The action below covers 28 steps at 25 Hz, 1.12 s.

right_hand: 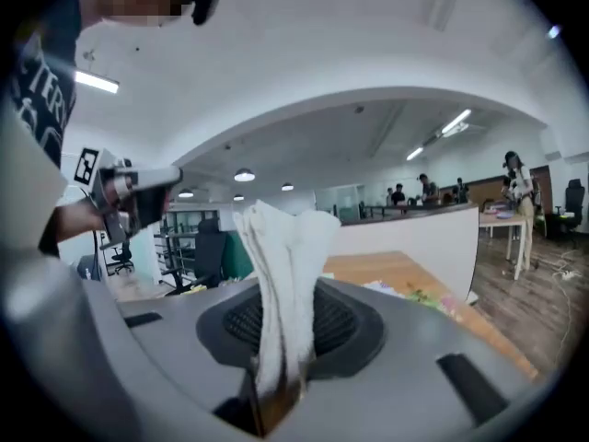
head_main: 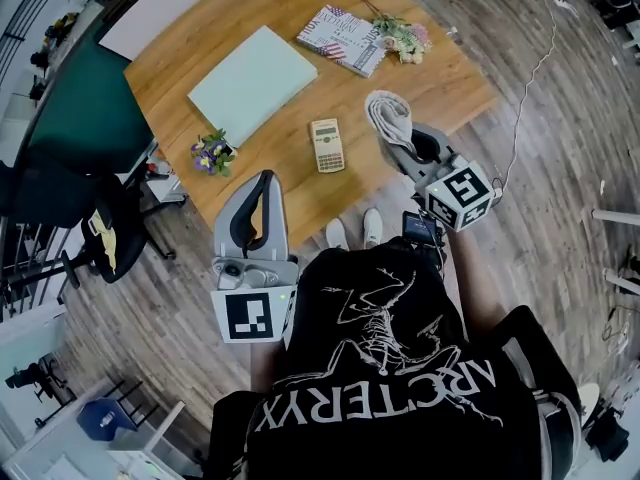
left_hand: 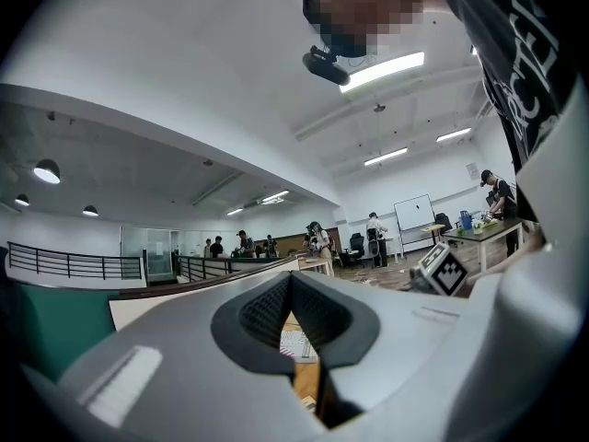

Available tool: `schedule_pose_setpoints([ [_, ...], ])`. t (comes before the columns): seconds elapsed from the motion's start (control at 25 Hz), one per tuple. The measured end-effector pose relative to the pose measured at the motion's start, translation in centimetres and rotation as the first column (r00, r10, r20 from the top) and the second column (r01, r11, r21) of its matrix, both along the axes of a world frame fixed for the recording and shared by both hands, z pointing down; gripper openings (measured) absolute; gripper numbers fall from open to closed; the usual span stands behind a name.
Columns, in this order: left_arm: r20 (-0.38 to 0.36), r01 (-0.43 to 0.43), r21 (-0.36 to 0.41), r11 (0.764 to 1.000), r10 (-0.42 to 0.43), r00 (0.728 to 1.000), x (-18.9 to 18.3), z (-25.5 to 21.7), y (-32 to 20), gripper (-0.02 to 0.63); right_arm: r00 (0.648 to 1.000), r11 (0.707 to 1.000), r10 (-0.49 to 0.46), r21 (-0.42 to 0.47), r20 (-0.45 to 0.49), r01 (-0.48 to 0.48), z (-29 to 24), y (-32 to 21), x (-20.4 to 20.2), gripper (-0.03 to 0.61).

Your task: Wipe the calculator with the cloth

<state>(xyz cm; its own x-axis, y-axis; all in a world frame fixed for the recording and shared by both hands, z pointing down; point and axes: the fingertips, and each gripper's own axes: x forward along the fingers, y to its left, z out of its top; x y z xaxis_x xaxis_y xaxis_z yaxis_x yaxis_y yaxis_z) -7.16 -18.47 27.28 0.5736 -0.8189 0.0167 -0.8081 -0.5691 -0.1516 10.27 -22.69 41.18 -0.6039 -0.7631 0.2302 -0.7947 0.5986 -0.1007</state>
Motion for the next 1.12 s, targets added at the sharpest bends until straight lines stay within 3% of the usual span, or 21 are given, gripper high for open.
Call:
schedule_pose_setpoints([
  [0.24,-0.005,-0.050,-0.012,0.999,0.050,0.999,1.6,-0.1,-0.2,0.008,0.998,0.967,0.049,0.250,0.033,-0.055,-11.3,2.9,2.1,0.095],
  [0.4,0.004,-0.056,-0.016,0.998,0.056,0.998,1.7,0.0,-0.4,0.008,0.998,0.929,0.060,0.366,-0.019,-0.049,-15.3,3.8,1.0,0.095],
  [0.92,-0.001,-0.052,-0.004,0.999,0.052,0.999,1.5,-0.7,-1.3,0.008,0.999,0.904,-0.007,0.429,0.032,-0.008,-17.3,2.7,-0.4,0.095],
  [1.12,0.011,-0.058,0.006,0.998,0.058,0.998,1.4,-0.9,-1.2,0.008,0.999,0.900,0.006,0.436,-0.046,0.015,-16.6,2.9,-0.6,0.095],
])
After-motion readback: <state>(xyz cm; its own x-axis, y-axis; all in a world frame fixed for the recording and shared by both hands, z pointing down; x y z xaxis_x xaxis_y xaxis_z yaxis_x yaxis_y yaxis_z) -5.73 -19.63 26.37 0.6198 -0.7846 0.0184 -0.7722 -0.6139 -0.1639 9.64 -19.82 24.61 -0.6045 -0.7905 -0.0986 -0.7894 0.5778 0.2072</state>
